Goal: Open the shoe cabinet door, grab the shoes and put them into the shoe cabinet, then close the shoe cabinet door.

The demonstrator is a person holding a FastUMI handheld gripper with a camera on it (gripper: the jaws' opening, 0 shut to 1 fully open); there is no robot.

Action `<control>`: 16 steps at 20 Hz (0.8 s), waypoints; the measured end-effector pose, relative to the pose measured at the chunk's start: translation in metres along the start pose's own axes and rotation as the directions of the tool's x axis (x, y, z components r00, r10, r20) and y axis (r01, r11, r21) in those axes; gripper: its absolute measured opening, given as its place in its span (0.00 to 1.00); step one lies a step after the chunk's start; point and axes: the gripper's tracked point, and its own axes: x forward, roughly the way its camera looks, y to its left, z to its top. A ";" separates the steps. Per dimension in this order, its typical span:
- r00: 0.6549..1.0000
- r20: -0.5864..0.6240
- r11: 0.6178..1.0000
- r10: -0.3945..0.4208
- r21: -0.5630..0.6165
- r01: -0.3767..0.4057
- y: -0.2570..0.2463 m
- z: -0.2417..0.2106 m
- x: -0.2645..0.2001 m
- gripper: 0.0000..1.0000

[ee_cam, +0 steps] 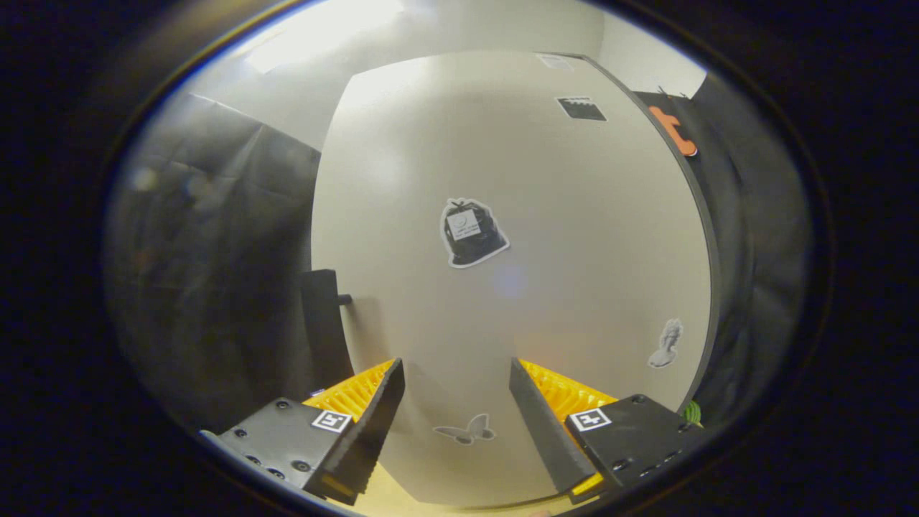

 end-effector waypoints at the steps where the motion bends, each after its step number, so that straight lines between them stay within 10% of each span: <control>1: 1.000 -0.001 1.000 -0.008 -0.003 0.008 0.001 -0.001 0.001 0.94; 16: 0.997 -0.009 0.997 -0.071 -0.024 0.070 0.003 -0.009 0.008 0.94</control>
